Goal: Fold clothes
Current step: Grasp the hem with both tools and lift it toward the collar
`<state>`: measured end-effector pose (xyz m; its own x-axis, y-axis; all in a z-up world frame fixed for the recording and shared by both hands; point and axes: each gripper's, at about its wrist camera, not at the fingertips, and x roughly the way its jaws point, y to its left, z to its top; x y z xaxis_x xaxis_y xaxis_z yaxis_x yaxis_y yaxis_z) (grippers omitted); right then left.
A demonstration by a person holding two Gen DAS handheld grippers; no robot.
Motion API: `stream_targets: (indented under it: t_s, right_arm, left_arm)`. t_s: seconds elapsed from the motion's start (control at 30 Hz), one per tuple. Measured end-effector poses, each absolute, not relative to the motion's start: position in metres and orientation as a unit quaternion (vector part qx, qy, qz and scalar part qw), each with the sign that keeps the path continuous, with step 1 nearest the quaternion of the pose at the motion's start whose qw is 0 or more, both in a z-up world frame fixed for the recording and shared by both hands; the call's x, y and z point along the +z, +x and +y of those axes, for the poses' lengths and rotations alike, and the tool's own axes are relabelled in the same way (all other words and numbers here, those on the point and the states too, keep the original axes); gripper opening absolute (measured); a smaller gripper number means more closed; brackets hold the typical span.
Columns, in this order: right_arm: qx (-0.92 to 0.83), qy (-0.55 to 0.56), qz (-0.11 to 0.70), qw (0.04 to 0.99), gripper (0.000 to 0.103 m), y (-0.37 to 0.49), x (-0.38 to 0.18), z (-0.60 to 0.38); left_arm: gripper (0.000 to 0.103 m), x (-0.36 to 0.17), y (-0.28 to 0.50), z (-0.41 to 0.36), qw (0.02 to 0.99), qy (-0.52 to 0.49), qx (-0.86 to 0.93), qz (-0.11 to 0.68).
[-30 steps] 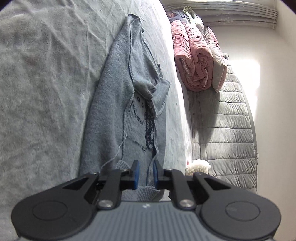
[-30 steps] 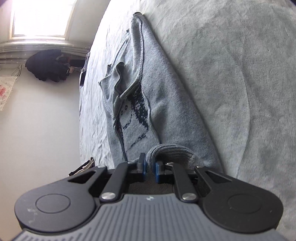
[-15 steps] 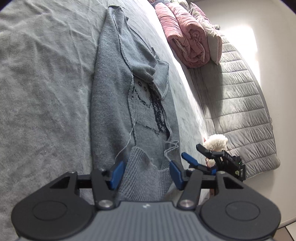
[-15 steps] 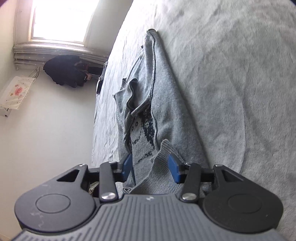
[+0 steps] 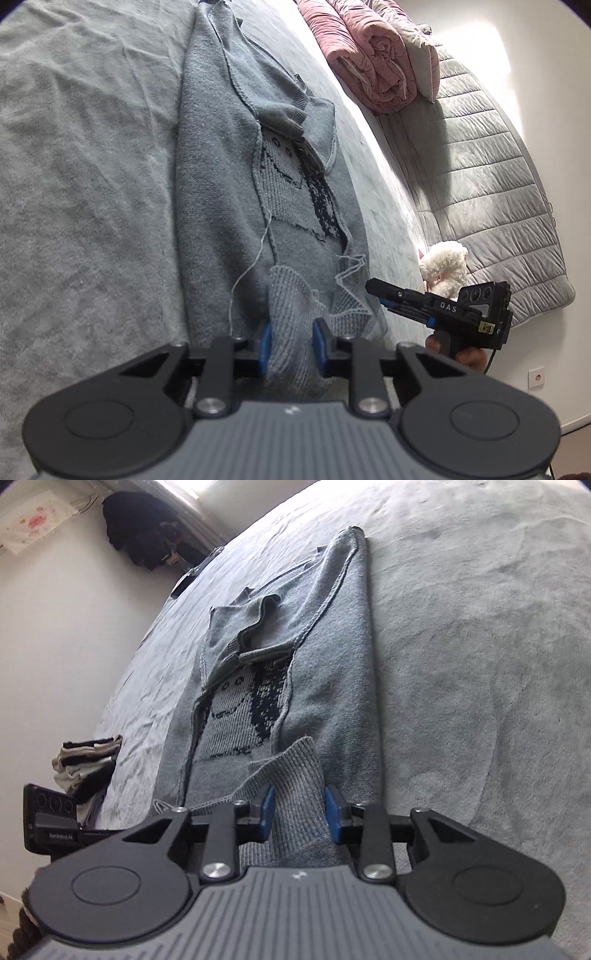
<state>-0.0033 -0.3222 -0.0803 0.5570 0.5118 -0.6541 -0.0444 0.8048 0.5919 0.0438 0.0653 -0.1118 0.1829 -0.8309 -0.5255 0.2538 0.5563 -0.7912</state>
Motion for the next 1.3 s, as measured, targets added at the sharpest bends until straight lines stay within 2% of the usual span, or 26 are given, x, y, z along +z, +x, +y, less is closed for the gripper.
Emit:
stream_targets:
  t_s: [0.07, 0.53, 1.0, 1.1, 1.3]
  right_arm:
    - [0.174, 0.257, 0.441, 0.842, 0.011, -0.003, -0.079, -0.319]
    - [0.175, 0.306, 0.346, 0.870, 0.010, 0.011, -0.062, -0.333]
    - [0.164, 0.379, 0.278, 0.867, 0.010, 0.047, -0.066, -0.352]
    - [0.163, 0.389, 0.276, 0.864, 0.010, 0.054, -0.068, -0.354]
    - [0.128, 0.372, 0.303, 0.868, 0.010, 0.064, -0.077, -0.351]
  left_arm:
    - [0.010, -0.108, 0.042, 0.067, 0.719, -0.287, -0.384, 0.503]
    - [0.008, -0.099, 0.065, 0.090, 0.725, -0.405, -0.375, 0.412]
    - [0.008, -0.109, 0.127, 0.079, 0.711, -0.459, -0.399, 0.353]
    - [0.008, -0.113, 0.134, 0.075, 0.702, -0.470, -0.409, 0.347]
    - [0.007, -0.123, 0.137, 0.081, 0.756, -0.432, -0.315, 0.379]
